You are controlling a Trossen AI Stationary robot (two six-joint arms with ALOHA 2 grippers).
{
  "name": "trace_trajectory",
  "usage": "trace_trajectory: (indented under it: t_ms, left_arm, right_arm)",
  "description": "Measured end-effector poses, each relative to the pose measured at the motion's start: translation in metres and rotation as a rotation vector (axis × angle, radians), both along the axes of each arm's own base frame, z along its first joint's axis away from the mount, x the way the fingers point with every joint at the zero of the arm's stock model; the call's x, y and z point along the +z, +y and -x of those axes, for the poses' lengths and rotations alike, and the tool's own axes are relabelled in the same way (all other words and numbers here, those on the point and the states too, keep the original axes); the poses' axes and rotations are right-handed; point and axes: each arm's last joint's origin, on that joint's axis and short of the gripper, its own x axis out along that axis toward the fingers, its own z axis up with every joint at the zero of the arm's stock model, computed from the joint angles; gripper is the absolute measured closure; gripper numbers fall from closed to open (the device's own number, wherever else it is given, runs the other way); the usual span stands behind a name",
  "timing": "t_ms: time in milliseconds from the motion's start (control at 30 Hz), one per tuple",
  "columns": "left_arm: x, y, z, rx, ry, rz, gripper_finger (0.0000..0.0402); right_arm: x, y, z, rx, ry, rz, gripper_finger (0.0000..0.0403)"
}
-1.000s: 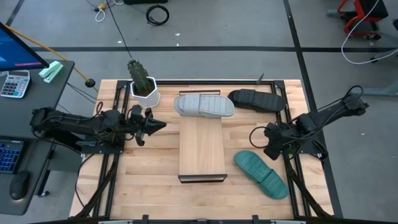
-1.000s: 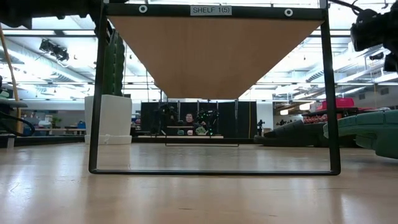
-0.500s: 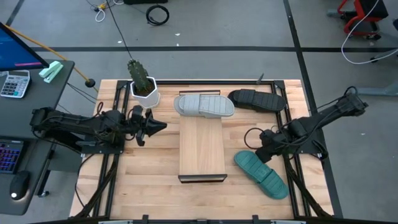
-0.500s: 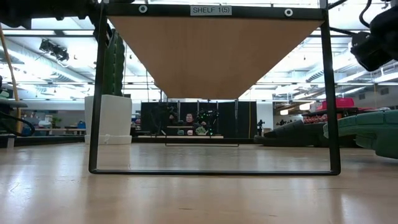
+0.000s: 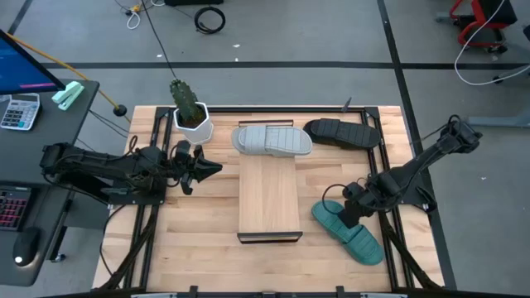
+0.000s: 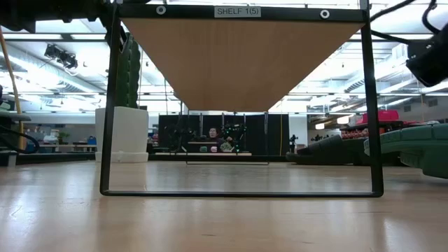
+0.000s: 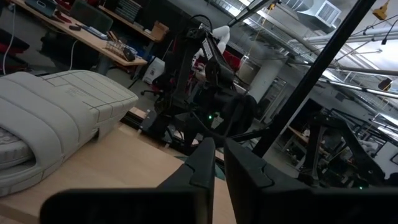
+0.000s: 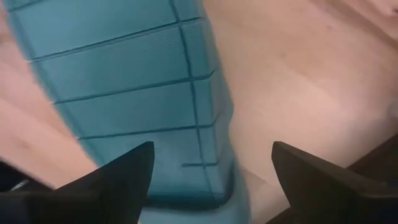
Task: Pick and place slippers onto the shelf
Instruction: Put the green pair of slippers on the shelf
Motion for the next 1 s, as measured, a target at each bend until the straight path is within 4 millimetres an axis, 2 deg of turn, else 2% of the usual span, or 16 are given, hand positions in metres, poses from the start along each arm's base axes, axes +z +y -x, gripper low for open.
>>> trace_trajectory:
  t_ms: [167, 367, 767, 1000]
  left_arm:
    - [0.0, 0.0, 0.0, 0.0, 0.0, 0.001, 0.0373]
    - [0.0, 0.0, 0.0, -0.004, -0.001, 0.027, 0.0369]
    - [0.0, 0.0, 0.0, -0.004, -0.001, 0.026, 0.0382]
    - [0.0, 0.0, 0.0, -0.003, -0.001, 0.024, 0.0383]
  right_arm:
    - [-0.017, 0.004, 0.001, -0.02, 0.013, 0.037, 0.007]
    - [-0.037, 0.004, 0.004, -0.05, -0.064, -0.033, 0.0076]
    - [-0.051, 0.0, 0.009, -0.031, -0.085, -0.027, 0.0078]
    - [-0.056, 0.003, 0.005, -0.02, -0.172, -0.084, 0.0081]
